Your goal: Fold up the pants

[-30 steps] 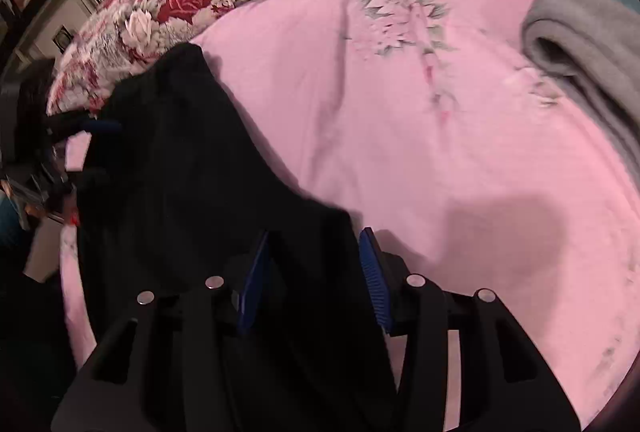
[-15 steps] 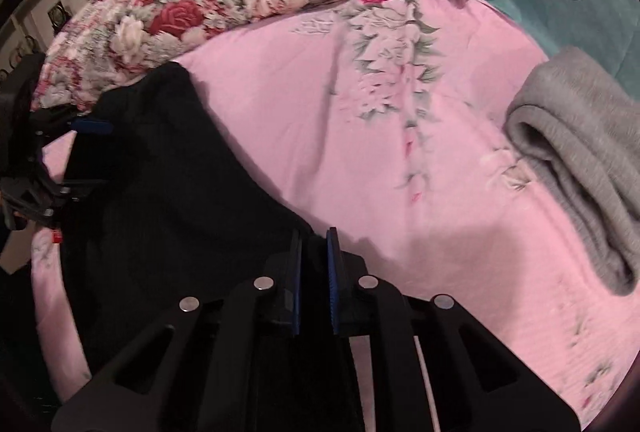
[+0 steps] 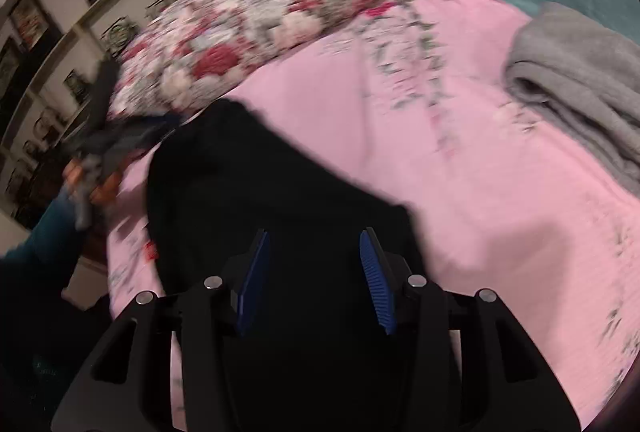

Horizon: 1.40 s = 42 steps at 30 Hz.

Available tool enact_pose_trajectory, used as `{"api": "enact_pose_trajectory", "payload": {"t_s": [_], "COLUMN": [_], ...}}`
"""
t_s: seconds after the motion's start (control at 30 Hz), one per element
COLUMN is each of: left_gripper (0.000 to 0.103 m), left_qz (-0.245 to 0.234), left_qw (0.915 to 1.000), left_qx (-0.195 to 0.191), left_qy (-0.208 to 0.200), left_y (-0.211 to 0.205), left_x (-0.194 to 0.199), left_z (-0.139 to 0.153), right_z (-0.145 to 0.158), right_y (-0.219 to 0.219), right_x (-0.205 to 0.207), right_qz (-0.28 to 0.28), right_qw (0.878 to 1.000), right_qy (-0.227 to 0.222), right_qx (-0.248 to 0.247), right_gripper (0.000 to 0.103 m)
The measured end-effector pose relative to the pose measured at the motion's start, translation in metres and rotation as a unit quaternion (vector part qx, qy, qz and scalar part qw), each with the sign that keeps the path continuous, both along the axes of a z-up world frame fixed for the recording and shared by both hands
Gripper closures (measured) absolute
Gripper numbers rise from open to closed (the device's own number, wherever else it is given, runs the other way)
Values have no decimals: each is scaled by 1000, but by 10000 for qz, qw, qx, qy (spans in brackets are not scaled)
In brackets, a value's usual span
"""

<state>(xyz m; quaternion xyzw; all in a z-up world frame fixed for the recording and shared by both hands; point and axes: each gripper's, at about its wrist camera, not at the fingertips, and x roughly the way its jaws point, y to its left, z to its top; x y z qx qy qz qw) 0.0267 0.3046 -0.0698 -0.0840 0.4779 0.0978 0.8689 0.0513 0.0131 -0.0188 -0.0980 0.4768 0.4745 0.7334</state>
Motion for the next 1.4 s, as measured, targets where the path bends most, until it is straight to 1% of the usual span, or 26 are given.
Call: {"api": "enact_pose_trajectory", "payload": {"t_s": [0.03, 0.1, 0.17, 0.2, 0.3, 0.33, 0.37, 0.4, 0.43, 0.5, 0.57, 0.63, 0.67, 0.7, 0.73, 0.77, 0.83, 0.87, 0.9, 0.93, 1.03, 1.1, 1.17, 1.23, 1.33, 1.4], "left_gripper": [13, 13, 13, 13, 8, 7, 7, 7, 7, 7, 7, 7, 7, 8, 8, 8, 8, 8, 8, 8, 8, 8, 8, 8, 8, 8], "left_qz": [19, 49, 3, -32, -229, -242, -255, -311, -358, -522, -628, -596, -523, -444, -379, -347, -346, -488, -607, -768, -1368, -1761, -2130, -2376, -2709, -2879], "left_qw": [9999, 9995, 9983, 9975, 9937, 9932, 9930, 9914, 9899, 9861, 9830, 9820, 9815, 9817, 9828, 9839, 9864, 9876, 9877, 9870, 9820, 9768, 9696, 9646, 9579, 9540], "left_qx": [116, 288, 585, 702, 1094, 1135, 1153, 1268, 1375, 1579, 1722, 1789, 1832, 1832, 1763, 1680, 1475, 1317, 1252, 1201, 1051, 996, 975, 920, 783, 719], "left_qy": [90, 107, 49, 17, 0, 27, 37, 20, 4, -17, -76, -115, -178, -273, -403, -495, -634, -698, -720, -742, -763, -708, -702, -675, -532, -436], "left_y": [-2, -5, -10, -11, -12, -11, -11, -14, -16, -22, -24, -22, -20, -18, -17, -17, -22, -32, -40, -51, -95, -126, -157, -177, -206, -218], "left_x": [7, 14, 20, 23, 37, 39, 40, 38, 34, 23, 6, -8, -16, -24, -33, -41, -50, -54, -51, -51, -52, -52, -57, -59, -62, -65], "left_z": [-6, -10, -9, -7, -9, -9, -9, -9, -7, -4, 3, 11, 18, 25, 34, 41, 51, 56, 56, 57, 54, 48, 43, 37, 24, 16], "right_z": [-4, -14, -29, -36, -64, -73, -72, -72, -69, -62, -46, -28, -15, -6, 2, 10, 21, 23, 21, 14, -14, -30, -44, -55, -54, -54], "right_y": [8, 24, 39, 40, 48, 46, 39, 35, 31, 15, -25, -75, -114, -146, -183, -218, -279, -308, -329, -350, -377, -384, -386, -384, -386, -397], "right_x": [-17, -42, -63, -70, -89, -97, -103, -110, -114, -122, -131, -142, -155, -167, -183, -201, -245, -273, -296, -320, -360, -369, -366, -361, -350, -331], "right_qz": [193, 445, 675, 737, 774, 646, 533, 484, 413, 64, -524, -1298, -1893, -2371, -2943, -3514, -4494, -5038, -5473, -5900, -6526, -6657, -6692, -6778, -6896, -6917], "right_qw": [9998, 9988, 9960, 9942, 9813, 9774, 9786, 9792, 9819, 9818, 9785, 9748, 9672, 9562, 9392, 9197, 8766, 8482, 8222, 7927, 7388, 7203, 7108, 7020, 6991, 6980], "right_qy": [55, 192, 567, 775, 1751, 1993, 1922, 1887, 1764, 1771, 1681, 1292, 992, 824, 654, 451, 54, -151, -209, -116, 330, 571, 806, 902, 786, 791], "right_qx": [24, 9, 110, 132, 188, 296, 499, 566, 561, 677, 1074, 1273, 1371, 1506, 1643, 1690, 1719, 1627, 1551, 1530, 1649, 1864, 2010, 1992, 1716, 1676], "right_gripper": [55, 56, 55, 55, 55, 50, 46, 42, 42, 42, 42, 42, 42, 42, 42, 41, 31, 30, 29, 29, 29, 29, 29, 29, 29, 29]}}
